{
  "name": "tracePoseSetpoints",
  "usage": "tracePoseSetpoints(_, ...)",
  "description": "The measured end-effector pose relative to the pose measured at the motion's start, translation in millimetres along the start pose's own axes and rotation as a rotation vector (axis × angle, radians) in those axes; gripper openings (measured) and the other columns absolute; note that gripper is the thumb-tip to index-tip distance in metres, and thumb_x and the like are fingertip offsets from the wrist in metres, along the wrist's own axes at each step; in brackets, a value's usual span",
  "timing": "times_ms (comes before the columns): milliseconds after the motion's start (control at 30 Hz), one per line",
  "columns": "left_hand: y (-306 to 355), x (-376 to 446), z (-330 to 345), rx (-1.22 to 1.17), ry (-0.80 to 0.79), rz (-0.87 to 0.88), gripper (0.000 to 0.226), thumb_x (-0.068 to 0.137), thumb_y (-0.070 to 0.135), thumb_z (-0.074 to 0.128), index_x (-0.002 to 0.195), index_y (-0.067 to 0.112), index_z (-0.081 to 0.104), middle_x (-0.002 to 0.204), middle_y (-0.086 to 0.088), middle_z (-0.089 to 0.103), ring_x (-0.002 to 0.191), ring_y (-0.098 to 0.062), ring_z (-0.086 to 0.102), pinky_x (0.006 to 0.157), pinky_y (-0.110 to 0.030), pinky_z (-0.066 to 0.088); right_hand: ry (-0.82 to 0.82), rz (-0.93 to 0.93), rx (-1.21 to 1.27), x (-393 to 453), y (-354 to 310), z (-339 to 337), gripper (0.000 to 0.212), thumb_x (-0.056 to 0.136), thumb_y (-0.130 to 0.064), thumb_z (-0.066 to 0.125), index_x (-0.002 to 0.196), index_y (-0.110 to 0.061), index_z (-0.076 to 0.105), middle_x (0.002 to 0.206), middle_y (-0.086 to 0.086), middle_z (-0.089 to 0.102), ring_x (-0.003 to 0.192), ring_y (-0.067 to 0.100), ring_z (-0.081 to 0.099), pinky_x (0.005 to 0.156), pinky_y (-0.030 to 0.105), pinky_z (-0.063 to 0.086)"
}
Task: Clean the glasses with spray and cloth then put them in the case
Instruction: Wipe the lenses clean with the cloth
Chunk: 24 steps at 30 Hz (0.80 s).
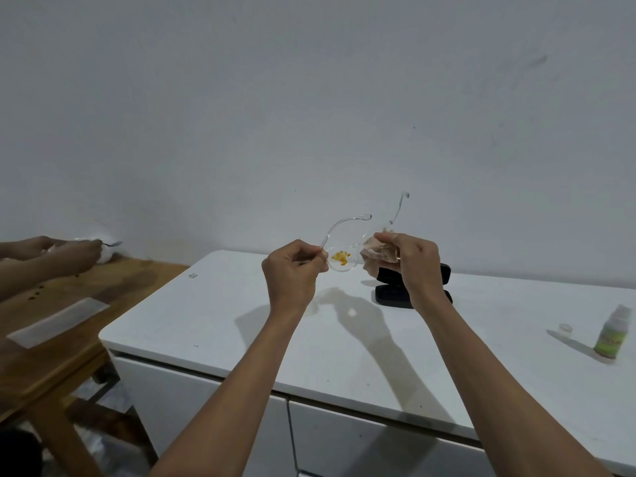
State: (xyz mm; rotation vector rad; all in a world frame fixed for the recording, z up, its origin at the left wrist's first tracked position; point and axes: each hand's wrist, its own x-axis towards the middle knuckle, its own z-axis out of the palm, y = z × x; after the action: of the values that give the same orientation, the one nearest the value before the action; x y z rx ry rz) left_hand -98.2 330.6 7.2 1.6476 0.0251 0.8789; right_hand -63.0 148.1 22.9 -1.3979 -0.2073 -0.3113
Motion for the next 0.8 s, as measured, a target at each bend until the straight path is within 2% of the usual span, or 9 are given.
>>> tracePoseSetpoints(100, 1, -1, 1, -0.008, -0.003, 0.000, 0.015, 0.079, -0.005, 0.078, 0.071, 0.006, 0.073, 0.065, -0.009, 0.075, 0.063, -0.024, 0.076, 0.071, -0.043, 0.062, 0.007, -0.088, -0.060, -3, -1, 1, 0.039, 0.095, -0.005, 0.061, 0.068, -0.026, 0.081, 0.063, 0.000, 0.075, 0.062, 0.011, 0.072, 0.078, 0.033, 0.064)
tracePoseSetpoints(167, 0, -2, 1, -0.015, -0.005, 0.000, 0.014, 0.079, -0.004, 0.079, 0.071, 0.006, 0.073, 0.065, -0.009, 0.074, 0.062, -0.024, 0.076, 0.072, -0.045, 0.063, 0.038, -0.094, -0.058, -3, -1, 1, 0.032, 0.091, -0.002, 0.067, 0.079, -0.027, 0.081, 0.067, -0.003, 0.077, 0.062, 0.015, 0.073, 0.072, 0.030, 0.064)
tracePoseSetpoints(300, -2, -4, 1, -0.034, -0.007, 0.002, 0.011, 0.079, -0.004, 0.079, 0.073, 0.003, 0.073, 0.064, -0.007, 0.074, 0.063, -0.025, 0.075, 0.074, -0.050, 0.063, 0.134, -0.105, -0.125, -3, 4, 3, 0.011, 0.084, -0.010, 0.071, 0.084, -0.021, 0.073, 0.073, 0.010, 0.078, 0.073, 0.039, 0.074, 0.072, 0.052, 0.064)
tracePoseSetpoints(367, -2, -5, 2, -0.036, -0.001, 0.005, 0.010, 0.080, -0.004, 0.079, 0.074, 0.002, 0.073, 0.063, -0.007, 0.074, 0.063, -0.025, 0.076, 0.074, -0.050, 0.062, 0.158, -0.110, -0.109, -5, 5, 5, 0.003, 0.086, -0.011, 0.072, 0.087, -0.012, 0.070, 0.072, 0.015, 0.077, 0.069, 0.040, 0.074, 0.064, 0.051, 0.064)
tracePoseSetpoints(433, 0, -7, 3, -0.042, 0.002, 0.011, 0.009, 0.080, -0.004, 0.078, 0.074, 0.001, 0.073, 0.063, -0.008, 0.074, 0.063, -0.024, 0.076, 0.074, -0.049, 0.062, 0.163, -0.090, -0.031, -6, 6, 7, 0.008, 0.089, -0.014, 0.073, 0.090, -0.007, 0.071, 0.075, 0.020, 0.076, 0.066, 0.036, 0.075, 0.055, 0.041, 0.061)
tracePoseSetpoints(567, 1, -7, 4, -0.043, -0.010, 0.023, 0.011, 0.079, -0.005, 0.076, 0.073, 0.003, 0.073, 0.064, -0.009, 0.074, 0.065, -0.026, 0.075, 0.073, -0.048, 0.062, 0.252, -0.111, -0.058, -4, 8, 9, 0.013, 0.093, -0.015, 0.069, 0.092, -0.006, 0.078, 0.079, 0.010, 0.076, 0.064, 0.003, 0.070, 0.052, 0.010, 0.048)
tracePoseSetpoints(633, 2, -8, 6, -0.046, -0.016, 0.033, 0.013, 0.078, -0.006, 0.076, 0.072, 0.006, 0.073, 0.063, -0.008, 0.074, 0.065, -0.027, 0.075, 0.073, -0.047, 0.062, 0.276, -0.085, -0.015, 1, 9, 10, 0.009, 0.090, -0.013, 0.071, 0.092, -0.012, 0.080, 0.084, 0.006, 0.078, 0.075, 0.011, 0.072, 0.060, 0.014, 0.053)
tracePoseSetpoints(733, 4, -12, 10, -0.054, -0.013, 0.071, 0.013, 0.079, -0.005, 0.078, 0.072, 0.005, 0.073, 0.063, -0.006, 0.074, 0.063, -0.025, 0.074, 0.071, -0.042, 0.062, 0.308, 0.033, 0.141, 7, 8, 15, 0.014, 0.084, -0.005, 0.073, 0.085, -0.019, 0.078, 0.085, 0.007, 0.076, 0.077, 0.022, 0.071, 0.076, 0.036, 0.059)
tracePoseSetpoints(800, 5, -13, 13, -0.054, -0.007, 0.094, 0.012, 0.079, -0.004, 0.078, 0.073, 0.004, 0.074, 0.062, -0.005, 0.073, 0.063, -0.023, 0.074, 0.069, -0.037, 0.061, 0.323, 0.111, 0.247, 10, 8, 18, 0.015, 0.083, -0.002, 0.075, 0.085, -0.017, 0.077, 0.086, 0.010, 0.074, 0.075, 0.023, 0.069, 0.073, 0.036, 0.058)
